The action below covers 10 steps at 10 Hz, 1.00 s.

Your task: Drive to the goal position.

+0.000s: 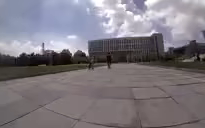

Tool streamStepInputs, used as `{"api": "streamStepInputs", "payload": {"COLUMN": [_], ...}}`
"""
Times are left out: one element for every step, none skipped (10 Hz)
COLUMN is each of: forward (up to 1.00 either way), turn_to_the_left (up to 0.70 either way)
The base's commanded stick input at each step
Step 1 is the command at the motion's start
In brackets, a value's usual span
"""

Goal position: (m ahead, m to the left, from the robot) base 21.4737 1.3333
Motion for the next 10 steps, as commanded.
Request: {"api": "streamStepInputs", "payload": {"forward": [0.70, 0.70, 0.70, 0.70, 0.70, 0.70, 0.70, 0.70, 0.70, 0.70], "turn_to_the_left": [0.00, 0.00, -0.18, -0.34, -0.34, -0.32, -0.24, -0.06, 0.00, 0.00]}}
